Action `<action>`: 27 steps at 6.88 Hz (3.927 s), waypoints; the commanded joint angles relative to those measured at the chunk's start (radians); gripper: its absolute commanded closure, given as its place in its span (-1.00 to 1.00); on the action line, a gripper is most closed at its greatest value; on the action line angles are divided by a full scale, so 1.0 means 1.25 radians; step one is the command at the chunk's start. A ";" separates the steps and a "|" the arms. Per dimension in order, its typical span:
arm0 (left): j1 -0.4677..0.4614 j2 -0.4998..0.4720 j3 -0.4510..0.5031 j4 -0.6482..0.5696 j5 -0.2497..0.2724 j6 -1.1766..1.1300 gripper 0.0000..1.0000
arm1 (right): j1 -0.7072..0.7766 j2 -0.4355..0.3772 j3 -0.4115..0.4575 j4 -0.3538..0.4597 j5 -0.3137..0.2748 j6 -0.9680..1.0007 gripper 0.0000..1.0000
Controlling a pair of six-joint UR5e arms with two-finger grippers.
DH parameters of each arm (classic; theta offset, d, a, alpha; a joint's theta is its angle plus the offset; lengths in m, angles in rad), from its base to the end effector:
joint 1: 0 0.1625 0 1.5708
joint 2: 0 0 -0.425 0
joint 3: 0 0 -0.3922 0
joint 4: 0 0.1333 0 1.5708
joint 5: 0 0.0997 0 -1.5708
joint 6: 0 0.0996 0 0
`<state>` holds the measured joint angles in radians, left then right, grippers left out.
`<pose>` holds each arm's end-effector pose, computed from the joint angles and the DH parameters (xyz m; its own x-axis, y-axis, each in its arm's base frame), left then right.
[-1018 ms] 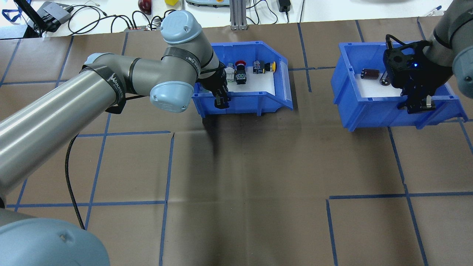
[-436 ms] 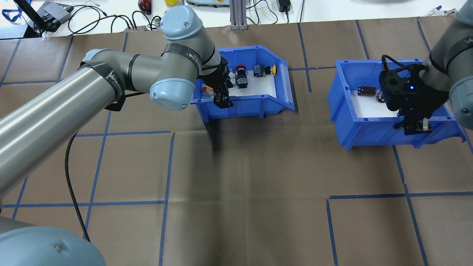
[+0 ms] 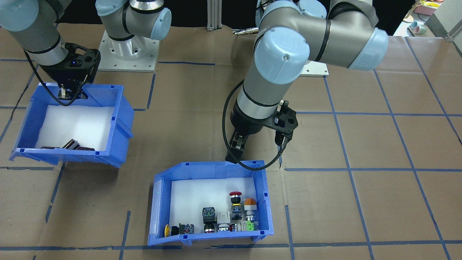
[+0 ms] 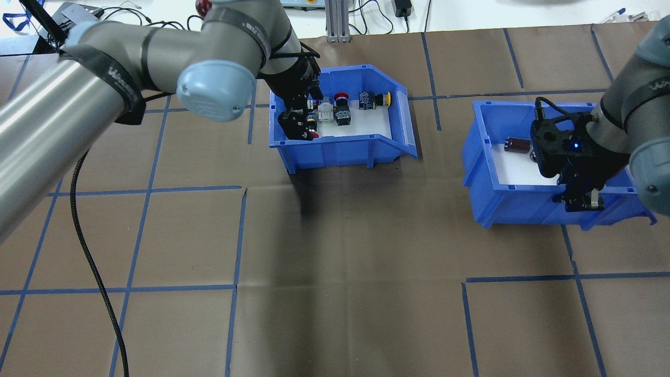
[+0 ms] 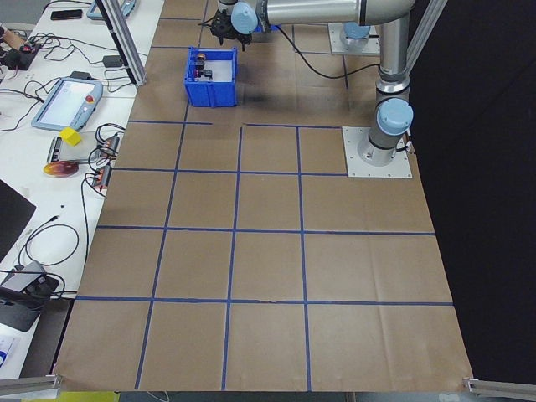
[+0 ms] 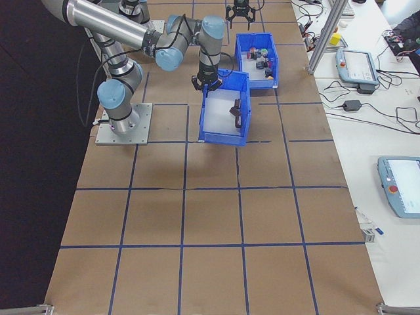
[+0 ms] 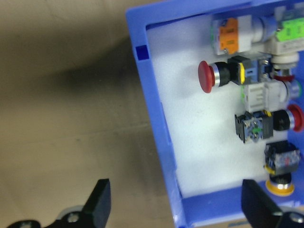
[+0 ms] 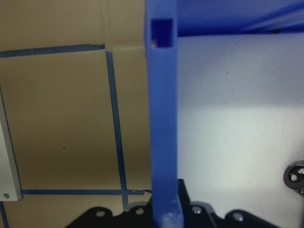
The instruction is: Place button box in front
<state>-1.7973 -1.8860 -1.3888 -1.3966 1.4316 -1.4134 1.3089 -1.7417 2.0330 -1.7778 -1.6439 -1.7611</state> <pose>-0.2835 -0.5752 0.4200 -0.3727 -0.9259 0.0622 -0.9167 0.3777 0.1305 0.0196 -0.4136 0.3613 -0.0708 -0.9928 -0.0964 -0.9963 0.0657 0.0555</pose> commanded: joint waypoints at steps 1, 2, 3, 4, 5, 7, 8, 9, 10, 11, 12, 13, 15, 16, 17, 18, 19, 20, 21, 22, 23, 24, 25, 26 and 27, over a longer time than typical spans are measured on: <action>0.004 0.048 0.090 -0.162 0.050 0.306 -0.95 | 0.084 -0.052 0.069 -0.004 -0.002 0.089 0.86; 0.025 0.102 0.078 -0.168 0.062 0.440 -0.96 | 0.160 -0.063 0.090 -0.006 -0.003 0.171 0.86; 0.068 0.145 0.072 -0.225 0.062 0.604 -0.96 | 0.237 -0.062 0.103 -0.027 -0.003 0.240 0.86; 0.105 0.172 0.069 -0.259 0.062 0.789 -0.97 | 0.325 -0.057 0.104 -0.055 -0.004 0.316 0.86; 0.116 0.183 0.068 -0.266 0.063 0.967 -0.97 | 0.414 -0.046 0.106 -0.095 -0.003 0.404 0.86; 0.116 0.211 0.017 -0.289 0.123 1.140 -0.97 | 0.555 0.008 0.106 -0.212 -0.003 0.516 0.84; 0.117 0.271 -0.044 -0.281 0.121 1.168 -0.97 | 0.618 0.060 0.105 -0.263 -0.011 0.591 0.84; 0.116 0.317 -0.125 -0.239 0.119 1.151 -0.97 | 0.672 0.109 0.105 -0.327 -0.019 0.633 0.84; 0.126 0.301 -0.136 -0.155 0.119 1.152 -0.98 | 0.687 0.136 0.105 -0.346 -0.038 0.659 0.84; 0.142 0.301 -0.132 -0.160 0.114 1.150 -0.98 | 0.687 0.140 0.105 -0.344 -0.038 0.664 0.84; 0.148 0.306 -0.133 -0.171 0.115 1.152 -0.98 | 0.688 0.142 0.106 -0.342 -0.037 0.663 0.81; 0.148 0.311 -0.135 -0.171 0.115 1.152 -0.98 | 0.688 0.142 0.108 -0.340 -0.037 0.663 0.69; 0.148 0.311 -0.136 -0.171 0.115 1.150 -0.98 | 0.687 0.131 0.106 -0.339 -0.037 0.657 -0.99; 0.148 0.311 -0.137 -0.171 0.116 1.150 -0.98 | 0.684 0.110 0.100 -0.329 -0.040 0.652 -1.00; 0.148 0.311 -0.137 -0.171 0.116 1.150 -0.98 | 0.681 0.067 0.101 -0.327 -0.040 0.648 -1.00; 0.148 0.312 -0.137 -0.171 0.117 1.152 -0.98 | 0.659 0.019 0.098 -0.266 -0.040 0.648 -1.00; 0.148 0.312 -0.137 -0.171 0.117 1.150 -0.98 | 0.638 -0.022 0.078 -0.229 -0.041 0.647 -1.00; 0.148 0.312 -0.138 -0.171 0.117 1.150 -0.98 | 0.567 -0.030 0.047 -0.177 -0.036 0.647 -1.00; 0.148 0.312 -0.138 -0.171 0.117 1.150 -0.98 | 0.479 -0.033 0.021 -0.142 -0.028 0.650 -1.00; 0.148 0.312 -0.138 -0.171 0.117 1.150 -0.98 | 0.407 -0.033 -0.007 -0.142 -0.026 0.653 -1.00; 0.148 0.312 -0.139 -0.171 0.117 1.150 -0.98 | 0.354 -0.028 -0.044 -0.144 0.001 0.664 -0.99; 0.148 0.312 -0.139 -0.171 0.117 1.150 -0.98 | 0.317 -0.020 -0.070 -0.147 0.029 0.785 -0.99; 0.148 0.312 -0.141 -0.171 0.117 1.150 -0.98 | 0.291 0.010 -0.102 -0.147 0.030 0.980 -1.00; 0.148 0.313 -0.141 -0.171 0.116 1.150 -0.98 | 0.276 0.055 -0.154 -0.141 0.028 1.091 -1.00; 0.148 0.316 -0.143 -0.171 0.116 1.150 -0.98 | 0.256 0.107 -0.227 -0.065 0.029 1.180 -1.00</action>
<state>-1.6122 -1.4938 -1.5655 -1.6107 1.5774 0.0245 1.6592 -1.6784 1.8430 -1.9331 -1.6095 -0.4417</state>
